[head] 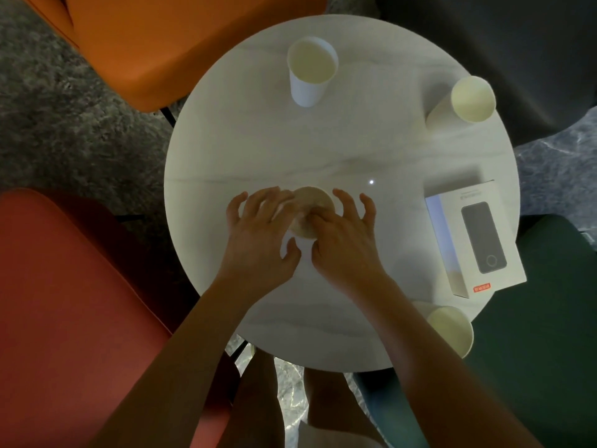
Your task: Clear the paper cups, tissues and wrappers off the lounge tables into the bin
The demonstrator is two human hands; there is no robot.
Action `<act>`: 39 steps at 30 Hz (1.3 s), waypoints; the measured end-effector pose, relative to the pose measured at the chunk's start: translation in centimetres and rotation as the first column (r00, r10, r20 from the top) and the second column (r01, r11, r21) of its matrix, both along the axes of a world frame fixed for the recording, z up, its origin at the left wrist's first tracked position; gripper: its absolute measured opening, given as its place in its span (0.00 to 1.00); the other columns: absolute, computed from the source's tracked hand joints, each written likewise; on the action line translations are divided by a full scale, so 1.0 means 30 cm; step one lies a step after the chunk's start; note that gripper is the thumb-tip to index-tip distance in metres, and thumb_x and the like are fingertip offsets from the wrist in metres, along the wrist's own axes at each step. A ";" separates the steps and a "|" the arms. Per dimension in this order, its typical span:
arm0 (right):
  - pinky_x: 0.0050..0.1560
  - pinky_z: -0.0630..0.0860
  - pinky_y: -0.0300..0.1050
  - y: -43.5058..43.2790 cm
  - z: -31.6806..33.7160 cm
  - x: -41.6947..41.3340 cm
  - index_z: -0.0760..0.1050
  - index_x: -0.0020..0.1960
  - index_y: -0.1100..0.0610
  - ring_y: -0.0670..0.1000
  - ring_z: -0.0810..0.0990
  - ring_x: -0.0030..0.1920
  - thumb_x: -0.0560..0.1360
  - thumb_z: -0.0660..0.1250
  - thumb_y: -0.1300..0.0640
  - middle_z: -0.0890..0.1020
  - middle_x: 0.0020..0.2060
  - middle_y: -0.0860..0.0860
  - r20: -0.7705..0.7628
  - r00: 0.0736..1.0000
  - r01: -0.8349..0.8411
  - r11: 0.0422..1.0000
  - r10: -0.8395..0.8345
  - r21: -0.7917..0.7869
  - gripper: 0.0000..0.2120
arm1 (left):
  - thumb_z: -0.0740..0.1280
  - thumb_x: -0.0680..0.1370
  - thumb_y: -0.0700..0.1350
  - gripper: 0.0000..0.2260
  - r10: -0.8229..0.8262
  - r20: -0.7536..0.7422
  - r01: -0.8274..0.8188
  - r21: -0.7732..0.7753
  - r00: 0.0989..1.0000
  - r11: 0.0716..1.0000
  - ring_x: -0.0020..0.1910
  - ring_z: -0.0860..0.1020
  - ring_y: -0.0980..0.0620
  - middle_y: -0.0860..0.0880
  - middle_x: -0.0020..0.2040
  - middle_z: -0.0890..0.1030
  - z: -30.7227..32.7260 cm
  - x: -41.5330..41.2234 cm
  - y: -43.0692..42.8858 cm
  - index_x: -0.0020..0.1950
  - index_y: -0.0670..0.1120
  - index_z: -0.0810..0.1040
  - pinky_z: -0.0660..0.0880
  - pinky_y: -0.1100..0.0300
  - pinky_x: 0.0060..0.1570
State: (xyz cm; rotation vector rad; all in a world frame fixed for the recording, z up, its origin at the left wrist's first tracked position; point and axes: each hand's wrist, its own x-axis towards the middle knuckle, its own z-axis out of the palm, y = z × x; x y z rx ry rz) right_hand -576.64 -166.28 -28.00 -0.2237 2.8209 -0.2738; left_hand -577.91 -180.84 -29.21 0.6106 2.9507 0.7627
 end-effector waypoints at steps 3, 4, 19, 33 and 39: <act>0.67 0.36 0.52 0.010 0.009 -0.003 0.74 0.62 0.52 0.56 0.56 0.72 0.71 0.53 0.62 0.74 0.64 0.46 -0.003 0.999 -0.040 0.999 0.040 0.001 0.23 | 0.75 0.65 0.45 0.36 0.090 0.254 -0.124 0.120 0.963 0.985 0.66 0.69 0.46 0.47 0.68 0.70 -0.011 0.003 0.004 0.71 0.47 0.65 0.60 0.50 0.64; 0.67 0.37 0.52 0.018 0.011 0.000 0.74 0.62 0.52 0.57 0.57 0.72 0.70 0.54 0.63 0.74 0.64 0.47 -0.020 0.999 -0.043 0.999 0.042 -0.011 0.23 | 0.76 0.65 0.46 0.40 0.098 0.375 -0.180 0.189 0.922 0.965 0.67 0.68 0.47 0.48 0.70 0.68 -0.013 -0.001 0.013 0.73 0.48 0.61 0.62 0.51 0.65; 0.63 0.66 0.58 0.103 0.089 -0.166 0.76 0.57 0.57 0.51 0.75 0.59 0.67 0.61 0.66 0.79 0.54 0.48 -0.197 0.769 0.271 0.590 -0.608 -0.761 0.20 | 0.78 0.64 0.44 0.31 0.284 0.399 -0.450 0.425 0.872 0.786 0.52 0.70 0.66 0.58 0.57 0.73 0.071 -0.144 0.051 0.64 0.47 0.70 0.68 0.80 0.47; 0.65 0.66 0.59 0.022 -0.155 -0.648 0.60 0.69 0.53 0.52 0.72 0.63 0.61 0.78 0.52 0.73 0.63 0.49 0.123 0.740 0.512 0.436 -0.661 -0.740 0.42 | 0.72 0.64 0.57 0.33 0.440 0.365 -0.570 0.584 0.820 0.578 0.62 0.73 0.54 0.53 0.62 0.74 0.164 -0.346 0.022 0.65 0.48 0.69 0.76 0.58 0.55; 0.64 0.66 0.54 0.037 -0.133 -0.606 0.68 0.64 0.57 0.54 0.73 0.61 0.60 0.79 0.53 0.76 0.59 0.52 -0.016 0.807 0.402 0.569 -0.590 -0.717 0.36 | 0.73 0.66 0.53 0.29 0.428 0.360 -0.549 0.669 0.829 0.501 0.61 0.74 0.53 0.52 0.61 0.76 0.210 -0.358 0.043 0.64 0.49 0.69 0.75 0.58 0.54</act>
